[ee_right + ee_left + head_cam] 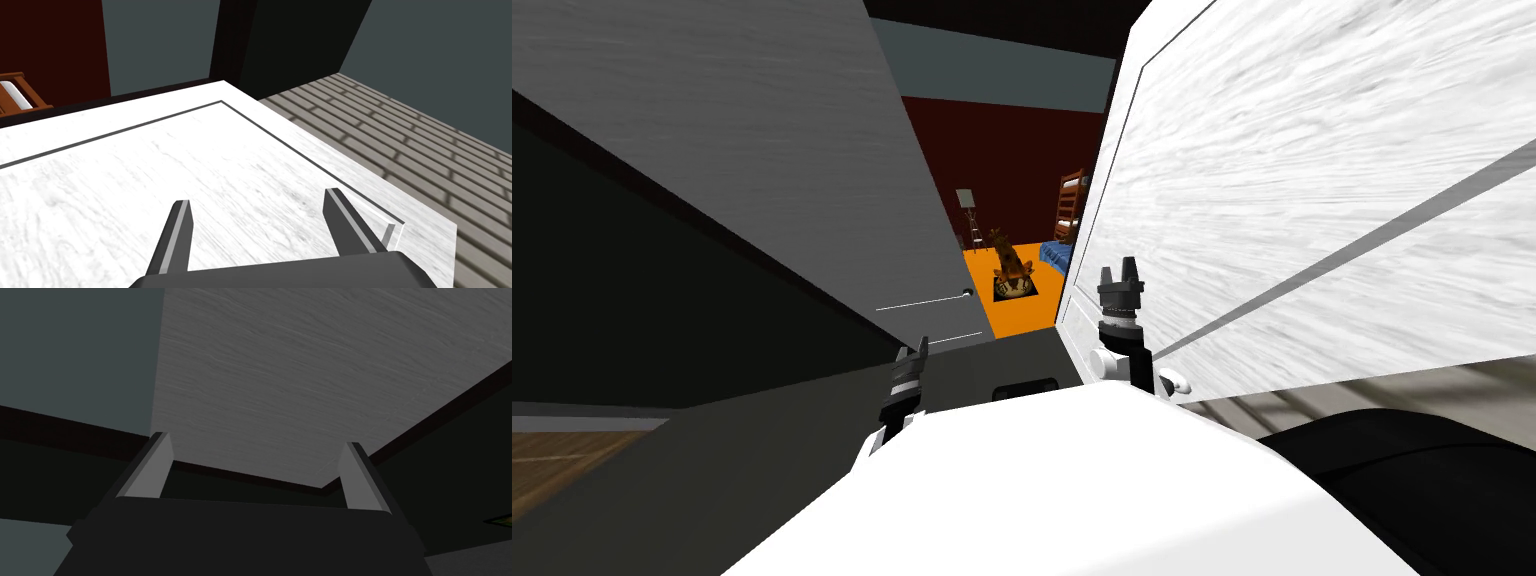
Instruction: Pull the door open
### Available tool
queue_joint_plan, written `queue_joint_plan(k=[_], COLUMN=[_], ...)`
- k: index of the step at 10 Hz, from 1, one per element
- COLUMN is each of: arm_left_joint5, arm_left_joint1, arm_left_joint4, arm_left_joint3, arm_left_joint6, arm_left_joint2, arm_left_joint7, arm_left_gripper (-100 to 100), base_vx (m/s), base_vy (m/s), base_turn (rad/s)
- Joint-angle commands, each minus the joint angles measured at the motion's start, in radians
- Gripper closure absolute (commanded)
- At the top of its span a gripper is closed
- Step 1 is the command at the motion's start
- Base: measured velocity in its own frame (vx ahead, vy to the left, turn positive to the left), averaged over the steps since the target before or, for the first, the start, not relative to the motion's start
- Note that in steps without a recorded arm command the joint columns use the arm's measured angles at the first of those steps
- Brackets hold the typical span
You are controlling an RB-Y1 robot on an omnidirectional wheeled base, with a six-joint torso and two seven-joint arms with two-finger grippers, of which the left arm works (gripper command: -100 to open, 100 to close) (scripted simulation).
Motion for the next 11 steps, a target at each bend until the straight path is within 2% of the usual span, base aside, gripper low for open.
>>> queue_joint_plan(k=[1,11], arm_left_joint5=[-0.014,-0.094], arm_left_joint1=[-0.009,-0.050], arm_left_joint4=[0.042,0.254], arm_left_joint3=[0.016,0.093], arm_left_joint6=[-0.013,-0.076], arm_left_joint2=[0.004,0.006], arm_left_joint7=[-0.029,-0.191], arm_left_gripper=[-100,-100], base_vx=[0.123,0.106], base_vy=[0.000,0.000], base_turn=[-0.125,-0.098])
